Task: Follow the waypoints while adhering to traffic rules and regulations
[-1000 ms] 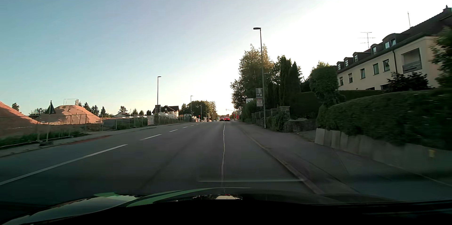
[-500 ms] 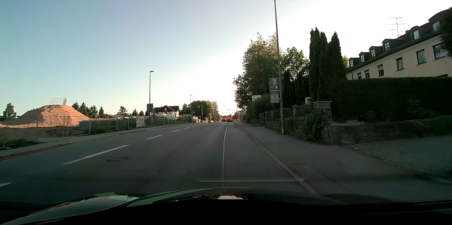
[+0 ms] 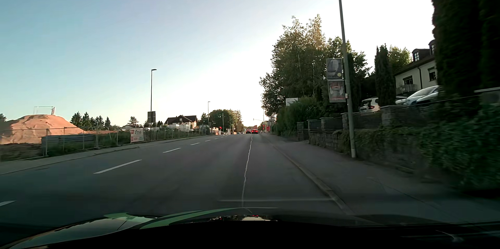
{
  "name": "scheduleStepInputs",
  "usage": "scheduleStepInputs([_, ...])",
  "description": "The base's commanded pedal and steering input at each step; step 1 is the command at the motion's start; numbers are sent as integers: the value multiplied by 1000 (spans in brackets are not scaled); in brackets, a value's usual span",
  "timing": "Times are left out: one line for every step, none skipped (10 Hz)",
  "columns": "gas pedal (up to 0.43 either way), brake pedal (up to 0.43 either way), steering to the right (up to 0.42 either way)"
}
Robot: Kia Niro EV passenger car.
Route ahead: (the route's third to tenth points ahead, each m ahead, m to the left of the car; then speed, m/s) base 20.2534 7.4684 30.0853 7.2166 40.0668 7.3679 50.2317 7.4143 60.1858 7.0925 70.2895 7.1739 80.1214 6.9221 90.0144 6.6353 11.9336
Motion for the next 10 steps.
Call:
scheduleStepInputs([59,0,0])
scheduleStepInputs([59,0,0])
scheduleStepInputs([47,0,0])
scheduleStepInputs([47,0,0])
scheduleStepInputs([39,0,0])
scheduleStepInputs([28,0,1])
scheduleStepInputs([28,0,2])
scheduleStepInputs([8,0,1])
scheduleStepInputs([0,0,1])
scheduleStepInputs([0,0,0])
